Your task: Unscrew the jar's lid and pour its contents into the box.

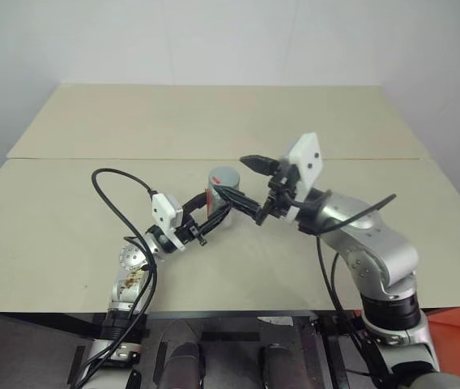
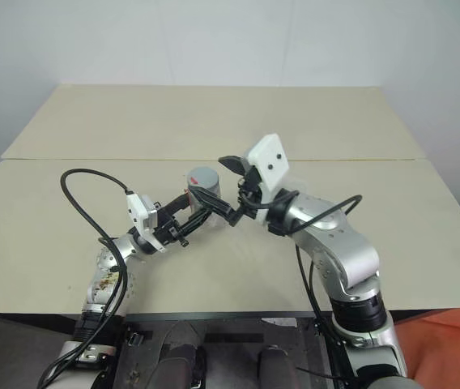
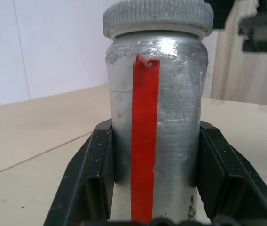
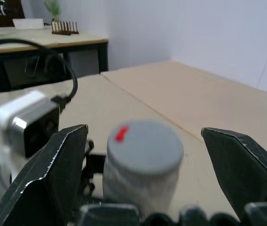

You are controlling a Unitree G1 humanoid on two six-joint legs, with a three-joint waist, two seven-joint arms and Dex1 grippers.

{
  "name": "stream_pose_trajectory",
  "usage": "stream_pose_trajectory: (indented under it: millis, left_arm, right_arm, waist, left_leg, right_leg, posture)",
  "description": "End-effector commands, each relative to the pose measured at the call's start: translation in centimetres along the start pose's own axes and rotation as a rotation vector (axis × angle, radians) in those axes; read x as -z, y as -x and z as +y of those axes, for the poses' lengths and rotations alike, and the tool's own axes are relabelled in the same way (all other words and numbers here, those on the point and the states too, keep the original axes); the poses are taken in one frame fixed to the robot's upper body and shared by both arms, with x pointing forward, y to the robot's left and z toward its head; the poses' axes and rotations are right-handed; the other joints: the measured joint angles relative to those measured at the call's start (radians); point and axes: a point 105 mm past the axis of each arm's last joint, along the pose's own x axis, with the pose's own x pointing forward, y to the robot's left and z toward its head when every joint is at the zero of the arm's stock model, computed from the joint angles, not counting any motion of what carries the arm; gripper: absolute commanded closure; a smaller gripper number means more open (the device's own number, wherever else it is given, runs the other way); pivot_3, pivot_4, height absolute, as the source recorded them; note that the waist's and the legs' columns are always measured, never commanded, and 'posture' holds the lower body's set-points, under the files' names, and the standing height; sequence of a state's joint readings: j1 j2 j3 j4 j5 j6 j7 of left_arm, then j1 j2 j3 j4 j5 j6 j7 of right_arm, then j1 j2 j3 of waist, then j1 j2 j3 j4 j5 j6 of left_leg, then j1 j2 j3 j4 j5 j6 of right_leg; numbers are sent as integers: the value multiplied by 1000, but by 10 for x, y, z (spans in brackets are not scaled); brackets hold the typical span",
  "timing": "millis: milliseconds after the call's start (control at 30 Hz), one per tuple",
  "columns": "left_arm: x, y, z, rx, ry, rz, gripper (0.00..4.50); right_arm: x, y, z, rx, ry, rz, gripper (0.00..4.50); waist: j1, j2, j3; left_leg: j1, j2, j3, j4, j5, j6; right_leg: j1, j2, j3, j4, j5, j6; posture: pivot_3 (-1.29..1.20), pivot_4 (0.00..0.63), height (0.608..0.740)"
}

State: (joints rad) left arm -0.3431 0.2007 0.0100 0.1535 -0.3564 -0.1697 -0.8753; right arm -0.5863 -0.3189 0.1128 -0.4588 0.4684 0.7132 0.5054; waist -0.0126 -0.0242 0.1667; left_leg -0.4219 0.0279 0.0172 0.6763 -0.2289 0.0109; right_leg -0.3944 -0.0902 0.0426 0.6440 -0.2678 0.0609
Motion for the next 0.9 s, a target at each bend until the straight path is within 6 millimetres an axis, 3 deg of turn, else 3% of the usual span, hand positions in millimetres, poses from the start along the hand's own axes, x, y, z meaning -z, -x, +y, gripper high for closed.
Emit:
stream_pose_trajectory:
  millis: [33, 633, 733, 833, 900]
  left_arm:
    - [-9, -5, -2, 9, -27, -42, 2513]
    - [-9, -7, -5, 18, -26, -47, 2513]
    - [-8, -6, -6, 21, -24, -43, 2513]
    - [-7, -6, -6, 22, -22, -39, 2513]
    - [-7, -6, -6, 24, -21, -37, 2513]
  right_arm:
    - [-8, -5, 1, 1, 17, -23, 0]
    - [-3, -12, -1, -7, -57, 4, 0]
    - [-5, -12, -3, 1, -66, -9, 566]
    - [-6, -12, -4, 7, -65, -13, 1609]
    - [-5, -12, -4, 9, -66, -10, 1756]
  waist:
    - [2, 0, 0]
    - [-1, 0, 0]
    - [-1, 0, 0]
    - [-1, 0, 0]
    - [-1, 0, 0]
  left_leg:
    - [0, 0, 0, 0, 0, 0]
    - [0, 0, 0, 0, 0, 0]
    - [0, 0, 0, 0, 0, 0]
    - [0, 0, 0, 0, 0, 0]
    - [0, 0, 0, 0, 0, 0]
  right_leg:
    - [0, 0, 0, 0, 0, 0]
    - [-1, 0, 0, 0, 0, 0]
    - [-1, 0, 0, 0, 0, 0]
    - [-1, 0, 0, 0, 0, 0]
    - [-1, 0, 0, 0, 0, 0]
  posture:
    - [0, 150, 740]
    - [0, 150, 740]
    - [0, 150, 740]
    - [0, 150, 740]
    - [0, 150, 740]
